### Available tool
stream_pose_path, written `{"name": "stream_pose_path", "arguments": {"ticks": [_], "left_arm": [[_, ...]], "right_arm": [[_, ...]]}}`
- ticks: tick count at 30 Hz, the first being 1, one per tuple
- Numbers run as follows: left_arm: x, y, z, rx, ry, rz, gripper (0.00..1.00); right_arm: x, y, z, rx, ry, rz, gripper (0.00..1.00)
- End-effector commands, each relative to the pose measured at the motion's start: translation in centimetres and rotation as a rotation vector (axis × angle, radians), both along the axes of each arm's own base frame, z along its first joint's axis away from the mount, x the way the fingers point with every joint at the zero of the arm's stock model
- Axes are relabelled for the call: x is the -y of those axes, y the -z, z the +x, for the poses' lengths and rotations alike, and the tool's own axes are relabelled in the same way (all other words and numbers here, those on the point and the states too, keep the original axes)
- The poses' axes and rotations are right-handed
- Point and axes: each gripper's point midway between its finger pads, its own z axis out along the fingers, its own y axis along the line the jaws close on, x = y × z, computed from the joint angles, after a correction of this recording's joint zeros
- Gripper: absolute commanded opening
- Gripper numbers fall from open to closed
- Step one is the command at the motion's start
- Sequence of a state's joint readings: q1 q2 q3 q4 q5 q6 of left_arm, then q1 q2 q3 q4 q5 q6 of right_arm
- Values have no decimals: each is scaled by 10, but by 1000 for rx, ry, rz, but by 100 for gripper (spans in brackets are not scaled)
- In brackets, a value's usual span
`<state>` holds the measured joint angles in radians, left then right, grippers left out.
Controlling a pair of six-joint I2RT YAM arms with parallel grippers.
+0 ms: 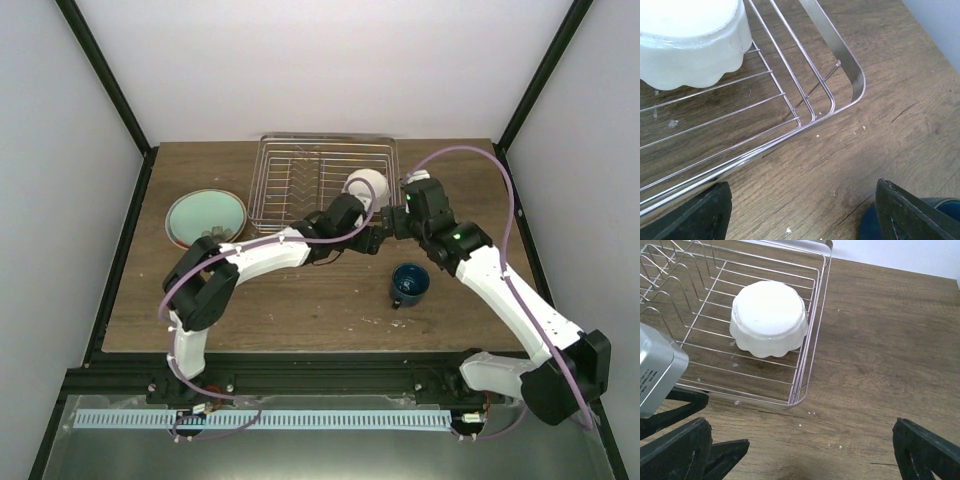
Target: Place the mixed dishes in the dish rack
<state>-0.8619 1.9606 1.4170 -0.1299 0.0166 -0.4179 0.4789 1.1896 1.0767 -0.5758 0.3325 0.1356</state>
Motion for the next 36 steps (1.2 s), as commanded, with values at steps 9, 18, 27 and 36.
{"name": "stream_pose_path", "arguments": {"ticks": [9, 18, 27, 36], "left_arm": [[0, -13, -56, 16, 81, -6, 80], [33, -18, -82, -9, 179, -19, 81], [51, 6, -90, -29, 204, 46, 81], [60, 31, -90, -45, 204, 108, 81]], "right_arm": [[9, -22, -9, 66, 14, 37, 100], [9, -44, -20, 125, -13, 85, 100], [13, -52, -25, 144, -9, 89, 100], [25, -77, -35, 211, 28, 107, 100]]}}
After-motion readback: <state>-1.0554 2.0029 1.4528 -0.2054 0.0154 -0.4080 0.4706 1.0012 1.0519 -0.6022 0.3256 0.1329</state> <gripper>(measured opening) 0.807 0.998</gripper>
